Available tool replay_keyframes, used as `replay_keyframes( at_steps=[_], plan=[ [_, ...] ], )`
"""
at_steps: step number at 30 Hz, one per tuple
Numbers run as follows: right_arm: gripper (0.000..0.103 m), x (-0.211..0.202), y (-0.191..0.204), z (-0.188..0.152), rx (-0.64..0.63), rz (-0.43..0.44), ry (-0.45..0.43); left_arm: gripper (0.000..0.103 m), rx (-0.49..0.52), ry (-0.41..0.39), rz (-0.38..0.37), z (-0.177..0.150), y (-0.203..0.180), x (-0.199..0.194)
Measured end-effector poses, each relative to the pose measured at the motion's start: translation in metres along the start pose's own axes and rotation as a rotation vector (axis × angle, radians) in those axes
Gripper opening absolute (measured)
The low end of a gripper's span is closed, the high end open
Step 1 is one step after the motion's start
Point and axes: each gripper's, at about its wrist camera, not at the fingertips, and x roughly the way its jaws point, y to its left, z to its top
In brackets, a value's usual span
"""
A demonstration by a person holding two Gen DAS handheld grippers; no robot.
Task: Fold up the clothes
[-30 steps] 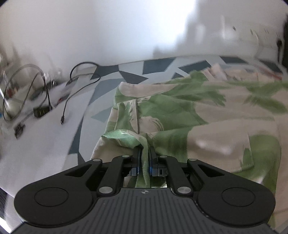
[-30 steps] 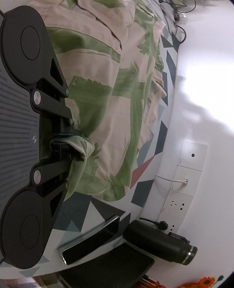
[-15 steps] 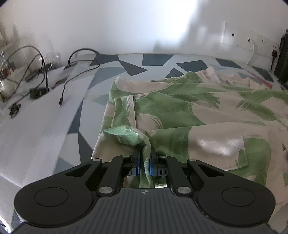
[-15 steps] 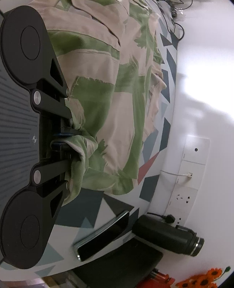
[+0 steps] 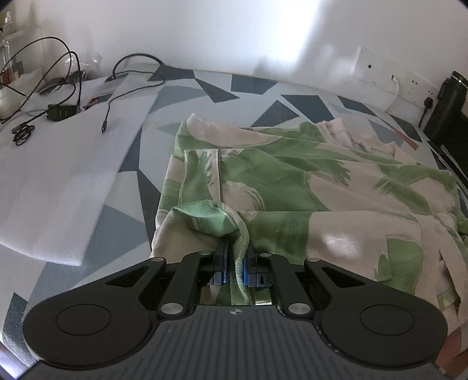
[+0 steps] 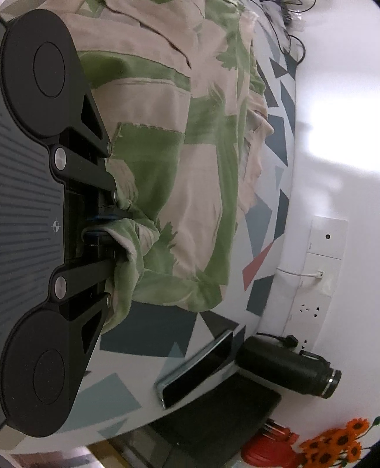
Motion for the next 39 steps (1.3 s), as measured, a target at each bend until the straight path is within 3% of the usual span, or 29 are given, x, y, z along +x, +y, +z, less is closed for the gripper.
replay_keyframes(
  at_steps=[2,4,6,8,10,12,14,18,21,25,29,32,35,39],
  plan=[
    [0.009,0.000,-0.010,0.007,0.098,0.031,0.025,0.010,-0.001,0.017,-0.020,0.004,0.004,0.000],
    [0.025,-0.005,-0.023,0.010,0.212,0.071,0.001,0.010,-0.009,0.027,-0.050,0.010,0.010,0.002],
    [0.071,-0.013,-0.036,0.010,0.327,0.112,-0.048,0.011,-0.018,0.035,-0.086,0.012,0.016,0.004],
    [0.067,-0.026,-0.045,0.004,0.429,0.154,-0.109,0.013,-0.043,0.037,-0.134,0.010,0.025,0.003],
    [0.057,-0.029,-0.051,0.000,0.470,0.180,-0.098,0.013,-0.067,0.034,-0.175,0.009,0.033,0.001],
    [0.044,-0.029,-0.053,-0.003,0.468,0.165,-0.065,0.013,-0.088,0.023,-0.198,0.007,0.039,-0.002],
    [0.040,-0.031,-0.052,-0.005,0.465,0.146,-0.054,0.013,-0.114,0.018,-0.208,0.007,0.044,-0.005],
    [0.010,-0.043,-0.057,-0.010,0.509,0.142,-0.084,0.012,-0.122,-0.015,-0.264,0.007,0.049,-0.018],
    [0.003,-0.048,-0.062,-0.012,0.534,0.136,-0.099,0.006,-0.097,-0.062,-0.300,0.008,0.050,-0.030],
    [0.004,-0.053,-0.068,-0.006,0.539,0.128,-0.101,0.003,-0.112,-0.111,-0.352,0.014,0.053,-0.043],
    [0.025,-0.058,-0.073,0.004,0.538,0.084,-0.115,0.003,-0.135,-0.184,-0.363,0.019,0.060,-0.057],
    [0.027,-0.056,-0.076,0.011,0.515,0.078,-0.103,0.003,-0.141,-0.187,-0.374,0.024,0.063,-0.058],
    [0.036,-0.047,-0.069,0.014,0.419,0.074,-0.058,0.003,-0.143,-0.180,-0.382,0.025,0.065,-0.055],
    [0.054,-0.037,-0.050,0.008,0.233,0.065,-0.066,0.003,-0.193,-0.153,-0.409,0.024,0.074,-0.048]
  ],
)
